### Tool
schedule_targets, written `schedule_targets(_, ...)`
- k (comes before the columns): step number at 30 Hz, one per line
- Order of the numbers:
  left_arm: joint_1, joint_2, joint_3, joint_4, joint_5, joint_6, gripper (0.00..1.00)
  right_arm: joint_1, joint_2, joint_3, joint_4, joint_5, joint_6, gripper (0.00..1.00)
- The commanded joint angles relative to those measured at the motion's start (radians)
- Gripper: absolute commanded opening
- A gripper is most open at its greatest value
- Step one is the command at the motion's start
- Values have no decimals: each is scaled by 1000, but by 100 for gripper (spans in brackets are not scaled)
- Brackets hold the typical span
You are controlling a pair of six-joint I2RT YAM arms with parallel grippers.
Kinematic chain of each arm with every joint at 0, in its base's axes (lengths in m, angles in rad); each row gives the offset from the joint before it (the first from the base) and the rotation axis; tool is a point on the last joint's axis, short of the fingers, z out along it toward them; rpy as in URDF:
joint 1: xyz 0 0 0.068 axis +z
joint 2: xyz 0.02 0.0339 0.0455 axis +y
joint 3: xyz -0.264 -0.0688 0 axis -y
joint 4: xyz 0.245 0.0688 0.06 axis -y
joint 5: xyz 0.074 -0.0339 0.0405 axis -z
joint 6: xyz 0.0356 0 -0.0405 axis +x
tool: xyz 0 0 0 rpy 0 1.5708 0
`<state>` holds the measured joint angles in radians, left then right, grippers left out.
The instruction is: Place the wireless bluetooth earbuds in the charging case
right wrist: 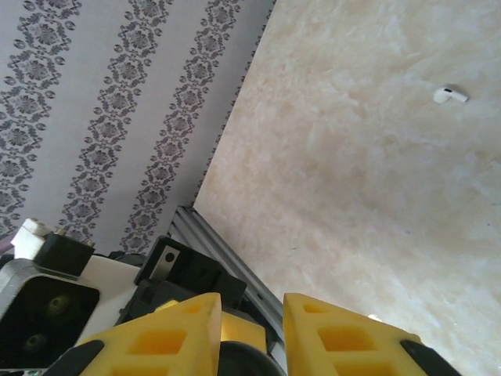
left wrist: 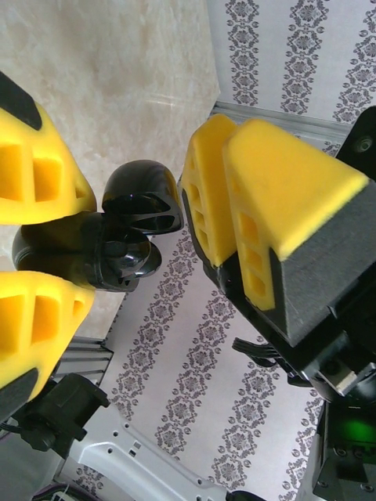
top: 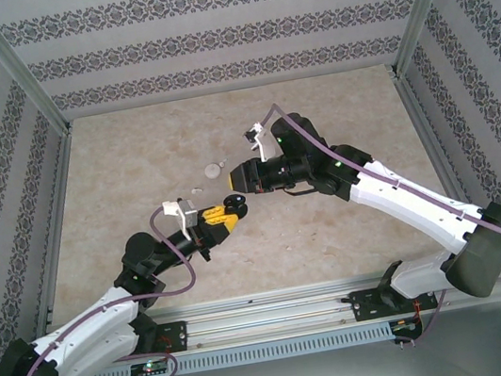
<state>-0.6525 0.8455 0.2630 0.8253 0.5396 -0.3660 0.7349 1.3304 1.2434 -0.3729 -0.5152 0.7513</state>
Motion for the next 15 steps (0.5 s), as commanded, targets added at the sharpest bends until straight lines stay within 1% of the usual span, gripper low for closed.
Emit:
schedule_targets(1, 7, 3, 17, 40, 10, 32, 1, -4, 4, -4, 15, -49, 7, 27)
schedule_targets(5, 7, 8, 10, 55, 0, 33, 0, -4, 6, -6, -13, -25, -10, 27)
schedule_targets(9, 10, 7, 10, 56, 0, 35, 0, -3, 11, -4, -31, -18, -13, 34)
schedule_targets(12, 12, 4, 17, 48, 0, 26, 0, -6, 25, 10, -53, -30, -18, 39)
schedule_targets(15, 18, 4, 35, 19, 8, 26, 0, -15, 50, 31, -63, -65, -19, 39)
